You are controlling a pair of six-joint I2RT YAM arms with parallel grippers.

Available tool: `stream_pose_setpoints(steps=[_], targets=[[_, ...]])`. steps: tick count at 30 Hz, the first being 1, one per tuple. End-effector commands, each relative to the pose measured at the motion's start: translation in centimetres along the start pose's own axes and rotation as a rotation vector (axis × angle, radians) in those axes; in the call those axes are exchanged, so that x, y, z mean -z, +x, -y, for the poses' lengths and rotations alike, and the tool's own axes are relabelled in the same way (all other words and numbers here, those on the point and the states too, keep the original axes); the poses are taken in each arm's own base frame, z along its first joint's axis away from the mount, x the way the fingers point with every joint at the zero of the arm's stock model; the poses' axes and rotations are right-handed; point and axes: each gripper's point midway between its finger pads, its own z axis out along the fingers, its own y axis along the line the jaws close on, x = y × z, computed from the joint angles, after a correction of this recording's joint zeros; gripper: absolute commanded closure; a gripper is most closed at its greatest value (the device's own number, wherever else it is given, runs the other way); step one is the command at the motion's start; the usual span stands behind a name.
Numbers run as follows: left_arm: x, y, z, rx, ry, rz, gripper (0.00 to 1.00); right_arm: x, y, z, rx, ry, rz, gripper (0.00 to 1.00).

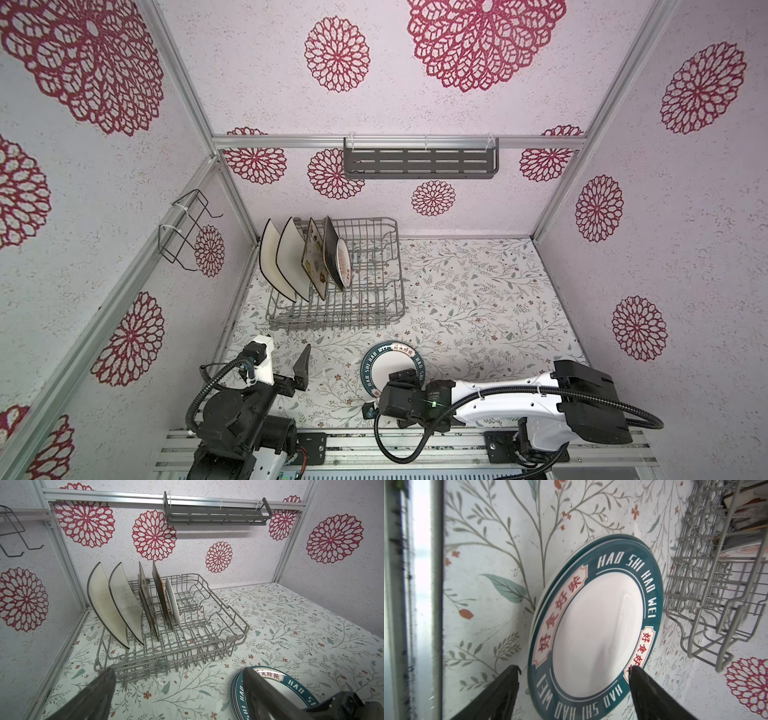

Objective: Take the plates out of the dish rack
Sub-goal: 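Move the right gripper back to the rack toward the orange-sunburst plate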

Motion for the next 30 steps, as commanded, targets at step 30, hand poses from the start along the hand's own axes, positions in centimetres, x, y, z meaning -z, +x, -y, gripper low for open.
stream_pose_setpoints(steps=[30], targets=[[0.1, -0.1, 0.3, -0.022, 0.017, 0.015, 0.03, -1.2, -11.5, 33.6, -1.092, 0.212, 0.721, 0.14]])
